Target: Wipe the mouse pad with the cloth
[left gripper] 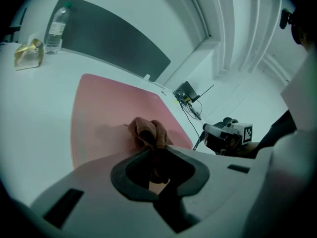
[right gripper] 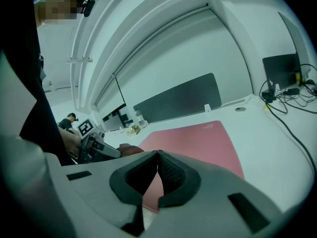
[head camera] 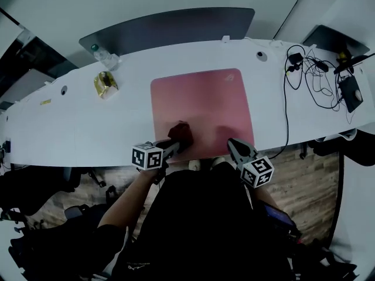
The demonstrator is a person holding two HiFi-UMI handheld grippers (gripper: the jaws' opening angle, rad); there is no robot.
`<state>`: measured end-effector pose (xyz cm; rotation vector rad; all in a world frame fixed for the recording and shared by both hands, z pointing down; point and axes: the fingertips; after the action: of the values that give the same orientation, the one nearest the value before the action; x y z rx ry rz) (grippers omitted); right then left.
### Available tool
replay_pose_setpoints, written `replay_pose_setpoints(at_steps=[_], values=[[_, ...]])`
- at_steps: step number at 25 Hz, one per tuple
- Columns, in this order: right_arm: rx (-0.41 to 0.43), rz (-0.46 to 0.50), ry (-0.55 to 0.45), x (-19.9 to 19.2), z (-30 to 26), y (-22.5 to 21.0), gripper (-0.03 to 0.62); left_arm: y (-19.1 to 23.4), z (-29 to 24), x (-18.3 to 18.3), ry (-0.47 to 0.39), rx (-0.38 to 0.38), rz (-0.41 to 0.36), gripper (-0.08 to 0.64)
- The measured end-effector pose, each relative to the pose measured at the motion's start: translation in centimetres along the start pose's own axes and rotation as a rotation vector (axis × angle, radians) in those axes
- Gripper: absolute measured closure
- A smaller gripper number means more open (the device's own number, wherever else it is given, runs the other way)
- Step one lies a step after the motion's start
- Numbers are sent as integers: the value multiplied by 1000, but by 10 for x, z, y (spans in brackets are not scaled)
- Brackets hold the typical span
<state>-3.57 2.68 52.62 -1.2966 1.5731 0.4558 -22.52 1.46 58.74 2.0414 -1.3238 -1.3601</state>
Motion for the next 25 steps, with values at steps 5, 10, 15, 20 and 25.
replay_pose_setpoints(at_steps=[5, 10, 15, 20, 25], values=[[-72, -30, -19, -7, 22, -19, 566, -24, -45, 15, 55, -86, -71, 502], [-152, -64, -34, -12, 48, -39, 566, -50, -93, 34, 107, -153, -136, 500], [-219, -100, -45, -18, 71, -56, 566, -68, -141, 52, 148, -178, -185, 500], [-266, -133, -46, -26, 91, -71, 566, -85, -188, 62, 207, -182, -247, 500], [-304, -157, -52, -28, 102, -86, 566, -96, -228, 54, 302, -183, -289, 500]])
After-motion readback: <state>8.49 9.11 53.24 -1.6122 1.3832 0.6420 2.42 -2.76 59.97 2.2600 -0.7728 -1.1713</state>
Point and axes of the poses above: the fingertips, and each gripper's own axes: z backward along the fingers, y to its left, x out of its top, and after that the axes turned 10 degrees about -x, right-handed
